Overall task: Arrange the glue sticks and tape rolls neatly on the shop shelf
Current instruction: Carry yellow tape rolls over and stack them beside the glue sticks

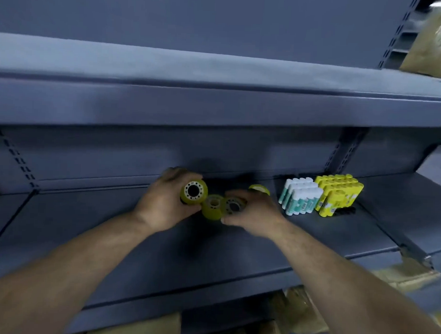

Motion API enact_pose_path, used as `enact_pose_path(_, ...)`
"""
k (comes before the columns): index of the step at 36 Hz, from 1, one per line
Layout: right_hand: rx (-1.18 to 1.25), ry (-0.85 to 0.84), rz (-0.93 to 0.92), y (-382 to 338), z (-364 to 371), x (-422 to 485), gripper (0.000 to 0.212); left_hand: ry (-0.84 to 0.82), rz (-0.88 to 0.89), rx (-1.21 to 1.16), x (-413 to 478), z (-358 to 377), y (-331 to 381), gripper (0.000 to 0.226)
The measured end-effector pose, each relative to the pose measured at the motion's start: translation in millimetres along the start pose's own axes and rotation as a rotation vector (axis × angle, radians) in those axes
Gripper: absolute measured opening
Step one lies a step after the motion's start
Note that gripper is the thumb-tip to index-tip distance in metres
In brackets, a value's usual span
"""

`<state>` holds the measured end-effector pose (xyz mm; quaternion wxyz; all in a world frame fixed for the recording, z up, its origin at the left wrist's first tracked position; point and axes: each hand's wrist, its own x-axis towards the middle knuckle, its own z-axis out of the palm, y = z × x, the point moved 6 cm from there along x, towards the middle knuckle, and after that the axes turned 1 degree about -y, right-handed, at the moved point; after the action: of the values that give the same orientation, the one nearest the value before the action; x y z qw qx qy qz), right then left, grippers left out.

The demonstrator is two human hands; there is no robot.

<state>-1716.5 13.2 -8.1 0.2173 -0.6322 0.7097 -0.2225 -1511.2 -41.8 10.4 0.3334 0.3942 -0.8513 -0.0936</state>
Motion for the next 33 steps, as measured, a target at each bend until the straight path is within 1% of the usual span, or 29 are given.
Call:
enact_pose_path(2,0.038,-0.032,-0.031,6.2,1.6,7.6,0.072,0.024,-0.027,-0.012,-0.4,3.3,2.0,0.065)
enact_pose_path(5,-0.013,-0.059,-0.07,5.8,-0.8,16.7,0.074,0.02,-0.07,0.017,-1.1,6.3,7.9,0.064)
enact_pose_path(6,-0.055,-0.053,-0.091,3.8,-2.2,21.6,0.068,0.019,-0.096,0.031,-1.6,7.0,8.3,0.064)
enact_pose_path(8,-0.132,-0.045,-0.128,-1.3,-3.1,32.3,0.046,0.029,-0.166,0.034,-4.0,6.7,7.3,0.066)
enact_pose_path(9,-0.145,-0.051,-0.137,-2.9,-1.5,37.8,0.042,0.036,-0.208,0.026,-5.6,5.6,6.7,0.067)
enact_pose_path(10,-0.154,-0.061,-0.142,-4.6,1.4,42.5,0.045,0.04,-0.248,0.015,-7.0,4.5,5.7,0.067)
enact_pose_path(13,-0.204,-0.088,-0.181,-10.2,9.2,51.3,0.063,0.021,-0.348,-0.006,-8.3,-0.4,1.8,0.064)
enact_pose_path(17,-0.175,-0.117,-0.181,-15.3,16.7,60.8,0.074,0.01,-0.468,-0.066,-4.1,-9.7,-5.2,0.06)
enact_pose_path(19,-0.177,-0.128,-0.181,-18.6,20.2,65.2,0.075,0.03,-0.516,-0.1,-2.8,-14.2,-9.9,0.058)
enact_pose_path(25,-0.244,-0.2,-0.203,-26.0,27.7,72.5,0.049,0.048,-0.549,-0.147,-4.9,-20.4,-20.0,0.055)
enact_pose_path(27,-0.259,-0.216,-0.209,-25.8,28.9,73.9,0.048,0.03,-0.548,-0.132,-6.3,-20.0,-21.1,0.055)
enact_pose_path(30,-0.278,-0.218,-0.216,-26.5,29.2,73.8,0.055,0.016,-0.555,-0.127,-7.4,-19.7,-24.8,0.056)
enact_pose_path(33,-0.304,-0.221,-0.226,-27.2,30.9,73.8,0.053,0.009,-0.55,-0.117,-7.3,-20.6,-24.9,0.056)
